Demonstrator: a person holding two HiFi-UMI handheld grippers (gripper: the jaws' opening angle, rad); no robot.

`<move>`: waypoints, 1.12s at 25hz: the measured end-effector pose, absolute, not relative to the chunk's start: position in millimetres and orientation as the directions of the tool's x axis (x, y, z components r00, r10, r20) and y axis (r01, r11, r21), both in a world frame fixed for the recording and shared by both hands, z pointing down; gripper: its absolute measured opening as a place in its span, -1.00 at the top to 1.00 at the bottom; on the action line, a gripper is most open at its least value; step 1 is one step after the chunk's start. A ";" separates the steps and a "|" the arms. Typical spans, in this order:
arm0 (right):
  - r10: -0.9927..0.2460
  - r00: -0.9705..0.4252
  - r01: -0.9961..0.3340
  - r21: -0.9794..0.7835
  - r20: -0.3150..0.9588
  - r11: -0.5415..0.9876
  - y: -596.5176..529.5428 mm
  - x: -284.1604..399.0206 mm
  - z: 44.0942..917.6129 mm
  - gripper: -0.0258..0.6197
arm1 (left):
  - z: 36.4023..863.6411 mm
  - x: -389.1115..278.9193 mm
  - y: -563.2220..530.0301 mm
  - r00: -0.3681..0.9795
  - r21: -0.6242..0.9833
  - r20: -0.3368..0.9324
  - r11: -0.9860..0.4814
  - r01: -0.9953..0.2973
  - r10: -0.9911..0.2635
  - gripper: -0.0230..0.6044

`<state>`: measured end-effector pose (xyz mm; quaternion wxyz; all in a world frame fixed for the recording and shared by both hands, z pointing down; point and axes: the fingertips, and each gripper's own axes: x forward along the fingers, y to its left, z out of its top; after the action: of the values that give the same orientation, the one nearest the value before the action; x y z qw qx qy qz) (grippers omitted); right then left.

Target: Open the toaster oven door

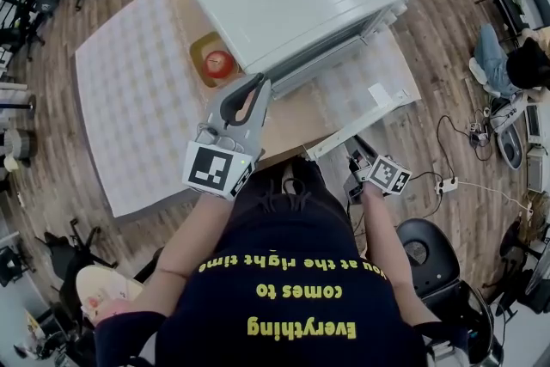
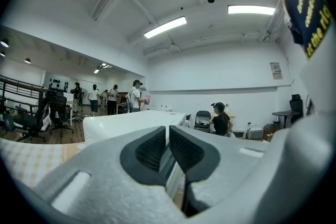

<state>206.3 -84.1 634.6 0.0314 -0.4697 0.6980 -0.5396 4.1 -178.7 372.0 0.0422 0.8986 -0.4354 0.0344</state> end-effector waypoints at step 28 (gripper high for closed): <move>-0.669 -0.604 -0.565 -0.825 0.432 -0.022 -84.2 207.6 673.8 0.47 | 372.8 9.2 -188.4 0.627 0.035 0.112 -0.627 -0.778 -0.771 0.87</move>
<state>207.6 -84.2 673.8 0.0465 -0.4424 0.6976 -0.5617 9.2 -188.4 372.8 0.0399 0.9009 -0.4299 0.0433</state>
